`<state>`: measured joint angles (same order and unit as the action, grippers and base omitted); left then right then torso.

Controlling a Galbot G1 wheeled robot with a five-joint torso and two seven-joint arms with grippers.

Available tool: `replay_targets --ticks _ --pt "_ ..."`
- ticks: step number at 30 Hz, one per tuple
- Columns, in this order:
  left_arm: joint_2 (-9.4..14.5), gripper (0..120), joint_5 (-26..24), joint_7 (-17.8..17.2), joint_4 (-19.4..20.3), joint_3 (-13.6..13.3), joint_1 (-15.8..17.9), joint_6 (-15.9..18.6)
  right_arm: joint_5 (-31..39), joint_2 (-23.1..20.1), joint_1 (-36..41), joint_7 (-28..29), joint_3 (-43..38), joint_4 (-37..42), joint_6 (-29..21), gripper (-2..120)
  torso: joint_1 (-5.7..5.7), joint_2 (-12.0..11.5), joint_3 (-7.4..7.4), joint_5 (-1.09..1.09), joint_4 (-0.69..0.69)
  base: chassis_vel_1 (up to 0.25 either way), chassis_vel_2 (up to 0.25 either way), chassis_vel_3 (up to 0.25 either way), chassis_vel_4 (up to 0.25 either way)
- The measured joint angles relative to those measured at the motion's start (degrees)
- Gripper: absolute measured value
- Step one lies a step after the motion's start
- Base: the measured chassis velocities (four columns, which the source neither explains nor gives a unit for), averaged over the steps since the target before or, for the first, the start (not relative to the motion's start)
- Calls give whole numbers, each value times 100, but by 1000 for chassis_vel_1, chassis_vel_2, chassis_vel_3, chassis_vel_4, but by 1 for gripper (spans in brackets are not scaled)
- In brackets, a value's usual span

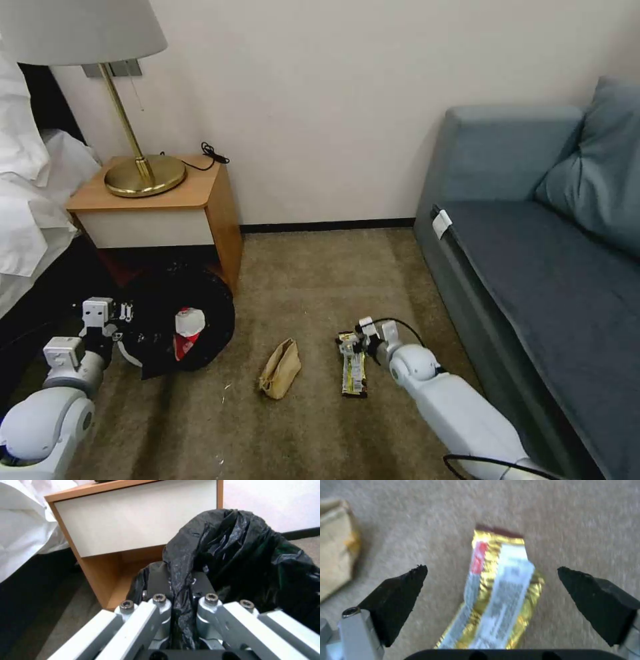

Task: Pick up the trash bin, then pick up the garbage on the floor and place it into the trash bin.

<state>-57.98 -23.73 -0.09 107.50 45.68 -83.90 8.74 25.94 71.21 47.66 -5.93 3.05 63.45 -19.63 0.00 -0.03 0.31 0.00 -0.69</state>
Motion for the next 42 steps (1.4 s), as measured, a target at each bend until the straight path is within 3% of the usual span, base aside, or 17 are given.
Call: replay_targets --ticks 27,42 --pt "81 5 -10 138 -209 -93 -21 -181 -1149 611 -67 -464 -757 -1419 795 100 1 0 1 0 0 0 0 0 0" --pt "75 5 -10 160 -398 -181 137 -204 -1251 703 -274 -680 -816 -1830 1037 96 0 0 1 0 0 0 0 0 0"
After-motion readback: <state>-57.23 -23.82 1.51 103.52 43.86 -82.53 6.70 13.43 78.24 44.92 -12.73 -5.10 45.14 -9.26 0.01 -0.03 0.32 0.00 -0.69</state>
